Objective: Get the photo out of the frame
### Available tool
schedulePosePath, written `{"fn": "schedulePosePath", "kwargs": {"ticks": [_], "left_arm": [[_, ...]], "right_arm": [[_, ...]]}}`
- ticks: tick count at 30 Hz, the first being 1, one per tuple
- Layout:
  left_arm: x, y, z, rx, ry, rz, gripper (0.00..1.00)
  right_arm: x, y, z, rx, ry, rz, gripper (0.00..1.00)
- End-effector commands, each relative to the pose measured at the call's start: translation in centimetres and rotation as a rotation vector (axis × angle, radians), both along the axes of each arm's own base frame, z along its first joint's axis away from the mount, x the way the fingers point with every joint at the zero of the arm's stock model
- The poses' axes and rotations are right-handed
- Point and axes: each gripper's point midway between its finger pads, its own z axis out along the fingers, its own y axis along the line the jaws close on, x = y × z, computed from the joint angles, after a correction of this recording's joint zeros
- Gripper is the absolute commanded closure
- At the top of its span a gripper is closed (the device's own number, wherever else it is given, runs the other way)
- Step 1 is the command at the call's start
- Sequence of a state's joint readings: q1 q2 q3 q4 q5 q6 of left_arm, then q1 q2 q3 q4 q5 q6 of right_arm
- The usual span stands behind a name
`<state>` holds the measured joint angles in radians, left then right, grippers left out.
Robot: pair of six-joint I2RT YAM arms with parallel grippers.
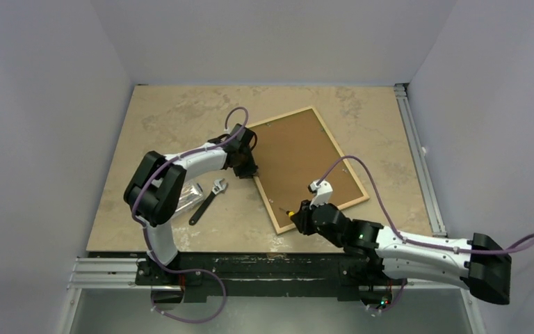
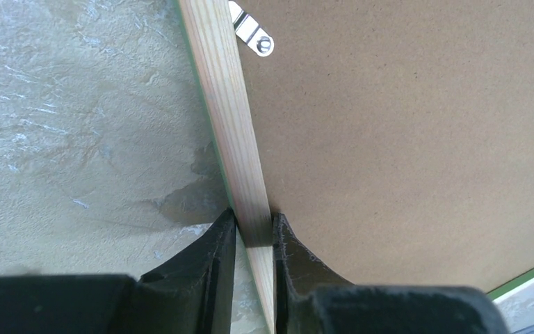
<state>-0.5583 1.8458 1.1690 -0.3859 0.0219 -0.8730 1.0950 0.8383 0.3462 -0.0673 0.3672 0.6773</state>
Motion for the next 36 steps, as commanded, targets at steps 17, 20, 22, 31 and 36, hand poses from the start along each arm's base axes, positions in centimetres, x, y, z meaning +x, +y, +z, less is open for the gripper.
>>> {"fn": "schedulePosePath", "kwargs": {"ticks": [17, 20, 22, 31, 36], "left_arm": [[-2.4, 0.3, -1.5, -0.076, 0.073, -0.003, 0.94], [-2.4, 0.3, -1.5, -0.079, 0.073, 0.001, 0.96], [-2.5, 0.4, -1.5, -0.079, 0.075, 0.002, 0.96], [-2.7, 0.4, -1.6, -0.081, 0.085, 0.006, 0.86], [-2.9, 0.4, -2.0, -0.082, 0.09, 0.004, 0.88]], "right_arm": [[0.5, 4.8, 0.8, -0.064, -0.161, -0.129, 1.0], [0.6, 5.4, 0.7, -0.064, -0.161, -0.124, 1.0], [0.5, 5.8, 0.7, -0.061, -0.159, -0.114, 1.0], [0.1, 6.7, 1.4, -0.04, -0.14, -0.091, 1.0], [0.2, 6.7, 1.1, -0.05, -0.141, -0.103, 1.0]]}}
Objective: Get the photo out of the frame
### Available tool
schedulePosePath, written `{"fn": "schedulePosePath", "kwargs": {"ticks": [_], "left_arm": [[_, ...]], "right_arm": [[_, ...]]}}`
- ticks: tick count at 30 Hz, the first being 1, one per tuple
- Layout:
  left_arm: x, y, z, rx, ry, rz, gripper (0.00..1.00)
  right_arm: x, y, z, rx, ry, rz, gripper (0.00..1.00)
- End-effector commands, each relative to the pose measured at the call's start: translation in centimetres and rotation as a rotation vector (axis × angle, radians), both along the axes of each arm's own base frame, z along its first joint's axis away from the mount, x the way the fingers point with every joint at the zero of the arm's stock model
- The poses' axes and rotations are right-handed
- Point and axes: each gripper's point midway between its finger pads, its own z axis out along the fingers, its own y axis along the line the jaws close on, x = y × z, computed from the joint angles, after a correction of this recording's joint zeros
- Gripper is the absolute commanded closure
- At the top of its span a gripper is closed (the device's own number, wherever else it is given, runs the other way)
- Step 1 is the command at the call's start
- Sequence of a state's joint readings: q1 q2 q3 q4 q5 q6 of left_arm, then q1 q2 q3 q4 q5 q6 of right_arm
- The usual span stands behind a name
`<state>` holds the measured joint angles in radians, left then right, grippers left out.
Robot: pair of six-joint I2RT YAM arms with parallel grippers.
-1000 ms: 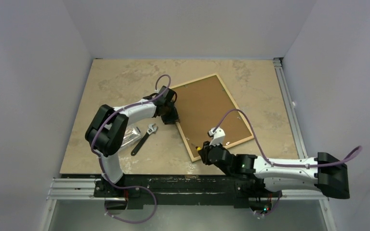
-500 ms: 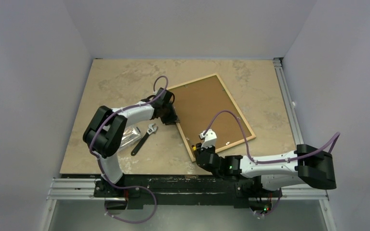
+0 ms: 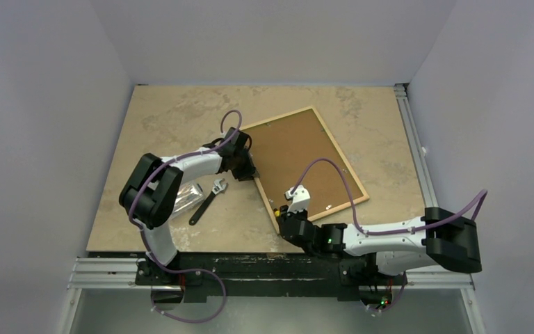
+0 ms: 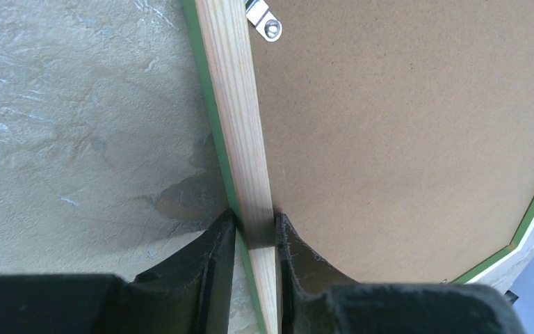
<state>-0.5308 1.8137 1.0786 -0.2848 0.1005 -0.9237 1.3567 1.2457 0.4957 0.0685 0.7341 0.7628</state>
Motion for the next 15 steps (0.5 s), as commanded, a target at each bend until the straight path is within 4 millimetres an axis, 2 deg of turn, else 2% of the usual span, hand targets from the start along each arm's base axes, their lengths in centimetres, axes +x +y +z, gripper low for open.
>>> {"fn": "schedulePosePath", "kwargs": {"ticks": [1, 8, 15], "left_arm": [[-2.4, 0.5, -1.8, 0.013, 0.076, -0.032, 0.89], [-2.7, 0.4, -1.8, 0.001, 0.081, -0.032, 0.9], [-2.7, 0.4, -1.9, 0.004, 0.086, -0.031, 0.89]], "right_arm": [[0.5, 1.8, 2.1, 0.067, -0.021, -0.02, 1.0], [0.6, 2.7, 0.8, 0.029, 0.005, -0.033, 1.0], [0.0, 1.7, 0.9, 0.047, 0.034, -0.028, 1.0]]}}
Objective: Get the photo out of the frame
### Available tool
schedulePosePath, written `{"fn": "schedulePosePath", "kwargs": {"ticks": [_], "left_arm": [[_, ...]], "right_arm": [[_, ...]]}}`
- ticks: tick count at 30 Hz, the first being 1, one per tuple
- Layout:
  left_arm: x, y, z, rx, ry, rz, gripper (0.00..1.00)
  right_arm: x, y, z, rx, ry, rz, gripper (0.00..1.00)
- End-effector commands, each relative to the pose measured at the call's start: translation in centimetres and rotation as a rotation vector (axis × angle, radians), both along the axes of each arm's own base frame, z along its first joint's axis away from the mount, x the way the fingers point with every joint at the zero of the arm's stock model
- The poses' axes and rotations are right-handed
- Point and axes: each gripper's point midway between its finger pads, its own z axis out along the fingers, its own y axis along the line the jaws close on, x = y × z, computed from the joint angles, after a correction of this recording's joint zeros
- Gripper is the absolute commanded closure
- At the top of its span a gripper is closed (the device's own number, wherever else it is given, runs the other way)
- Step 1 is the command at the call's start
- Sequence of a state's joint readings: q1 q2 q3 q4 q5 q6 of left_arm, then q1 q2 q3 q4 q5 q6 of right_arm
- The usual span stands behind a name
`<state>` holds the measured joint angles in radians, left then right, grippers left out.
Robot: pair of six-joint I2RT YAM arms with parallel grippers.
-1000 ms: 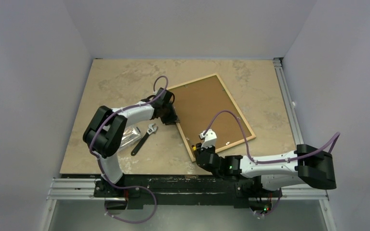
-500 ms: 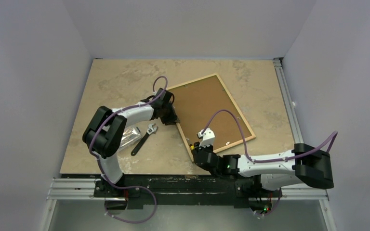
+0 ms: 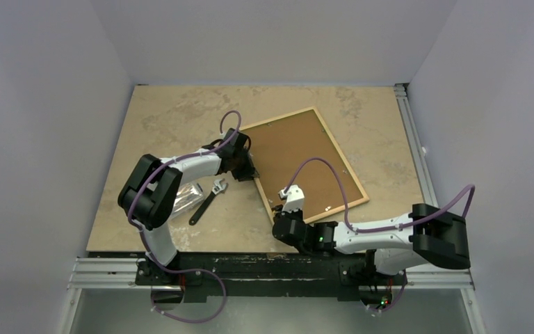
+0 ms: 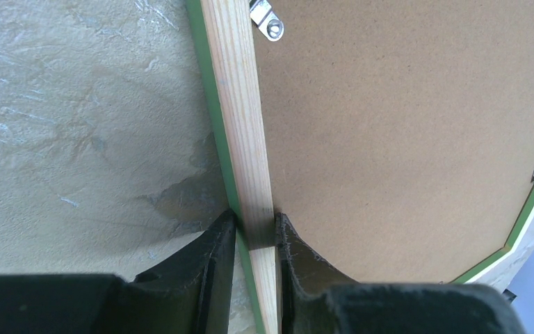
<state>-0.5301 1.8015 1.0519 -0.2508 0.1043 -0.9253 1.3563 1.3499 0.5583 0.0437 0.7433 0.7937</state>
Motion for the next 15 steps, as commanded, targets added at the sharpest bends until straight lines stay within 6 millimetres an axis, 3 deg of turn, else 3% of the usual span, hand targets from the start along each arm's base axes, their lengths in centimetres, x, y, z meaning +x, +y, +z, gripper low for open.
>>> {"fn": "schedulePosePath", "kwargs": {"ticks": [1, 8, 15], "left_arm": [[-2.6, 0.4, -1.9, 0.017, 0.102, -0.033, 0.89], [-2.5, 0.4, -2.1, 0.018, 0.103, -0.031, 0.89], [-2.5, 0.4, -2.2, 0.018, 0.105, -0.029, 0.89]], "right_arm": [[-0.5, 0.6, 1.9, 0.094, 0.019, -0.003, 1.0], [-1.6, 0.0, 0.2, 0.102, 0.078, 0.014, 1.0], [-1.4, -1.0, -0.1, 0.074, 0.077, -0.021, 1.0]]}}
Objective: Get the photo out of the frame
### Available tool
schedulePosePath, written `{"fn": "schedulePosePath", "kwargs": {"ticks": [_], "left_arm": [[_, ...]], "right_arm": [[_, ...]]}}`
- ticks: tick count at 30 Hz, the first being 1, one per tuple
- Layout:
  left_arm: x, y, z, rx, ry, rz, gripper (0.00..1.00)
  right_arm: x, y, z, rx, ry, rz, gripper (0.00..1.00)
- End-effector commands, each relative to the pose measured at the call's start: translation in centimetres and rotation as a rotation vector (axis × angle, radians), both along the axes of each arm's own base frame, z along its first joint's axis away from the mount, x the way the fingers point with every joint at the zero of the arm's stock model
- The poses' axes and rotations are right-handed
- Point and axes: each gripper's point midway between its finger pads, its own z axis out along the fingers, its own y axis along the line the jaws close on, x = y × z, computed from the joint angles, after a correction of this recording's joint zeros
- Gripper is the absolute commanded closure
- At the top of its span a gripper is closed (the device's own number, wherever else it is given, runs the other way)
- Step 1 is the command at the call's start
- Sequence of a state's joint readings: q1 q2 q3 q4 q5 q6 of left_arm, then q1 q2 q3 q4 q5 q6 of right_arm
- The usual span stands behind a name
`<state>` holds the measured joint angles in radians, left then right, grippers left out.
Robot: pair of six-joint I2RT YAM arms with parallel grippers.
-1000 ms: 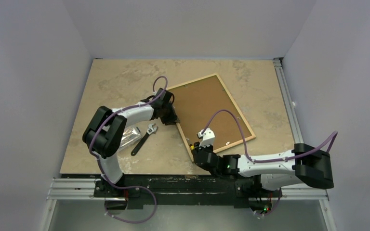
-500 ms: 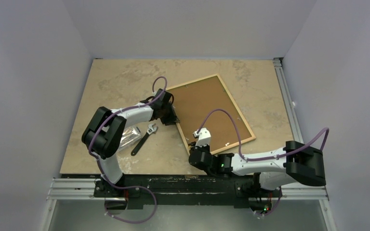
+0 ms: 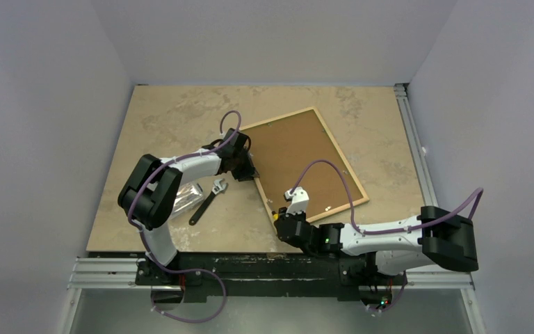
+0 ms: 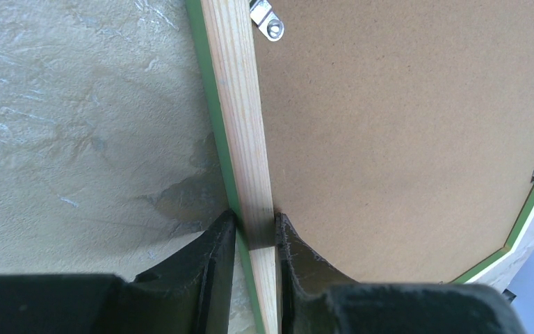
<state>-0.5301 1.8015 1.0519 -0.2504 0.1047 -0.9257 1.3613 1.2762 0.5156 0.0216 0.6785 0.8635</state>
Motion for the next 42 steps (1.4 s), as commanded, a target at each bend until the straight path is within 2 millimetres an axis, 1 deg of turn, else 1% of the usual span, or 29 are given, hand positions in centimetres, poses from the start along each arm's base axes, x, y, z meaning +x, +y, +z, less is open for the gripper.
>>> {"fn": "schedulePosePath", "kwargs": {"ticks": [1, 5, 12, 18, 24, 26, 27, 31, 34, 37, 40, 42], "left_arm": [[-2.6, 0.4, -2.2, 0.018, 0.106, -0.03, 0.89], [-2.6, 0.4, -2.3, 0.018, 0.109, -0.029, 0.89], [-2.7, 0.4, -2.5, 0.02, 0.117, -0.025, 0.89], [-2.9, 0.4, -2.8, 0.016, 0.127, -0.022, 0.89], [-3.2, 0.4, -3.1, 0.007, 0.136, -0.017, 0.9], [-3.4, 0.5, -3.2, 0.007, 0.142, -0.014, 0.9], [-3.4, 0.5, -3.2, 0.006, 0.14, -0.014, 0.9], [-3.7, 0.6, -3.6, 0.003, 0.145, -0.01, 0.9], [-3.8, 0.5, -3.6, -0.002, 0.149, -0.012, 0.9], [-3.6, 0.2, -3.1, -0.013, 0.138, -0.03, 0.82], [-3.2, -0.3, -2.3, -0.028, 0.114, -0.064, 0.7], [-2.6, -0.3, -1.5, -0.032, 0.085, -0.076, 0.61]], "right_arm": [[0.0, -1.0, 0.0, -0.002, 0.008, -0.045, 1.0], [-0.1, -1.4, 0.2, 0.013, 0.007, -0.044, 1.0], [-0.8, -1.1, -1.4, -0.004, 0.049, -0.015, 1.0], [-0.8, 0.5, -1.4, 0.034, 0.052, 0.01, 1.0], [0.8, 0.8, -1.6, -0.026, 0.011, -0.056, 1.0], [1.3, 0.4, -1.9, -0.071, 0.015, -0.099, 1.0], [1.3, -0.2, -2.2, -0.106, 0.019, -0.119, 1.0], [1.8, 0.1, -2.2, -0.132, 0.031, -0.14, 1.0], [2.2, -0.1, -2.4, -0.146, 0.048, -0.155, 1.0], [2.1, 0.2, -0.7, -0.133, 0.026, -0.083, 1.0], [1.7, 0.3, 1.2, -0.054, 0.054, 0.011, 1.0], [1.6, -0.2, 2.0, -0.015, 0.082, 0.048, 1.0]]}}
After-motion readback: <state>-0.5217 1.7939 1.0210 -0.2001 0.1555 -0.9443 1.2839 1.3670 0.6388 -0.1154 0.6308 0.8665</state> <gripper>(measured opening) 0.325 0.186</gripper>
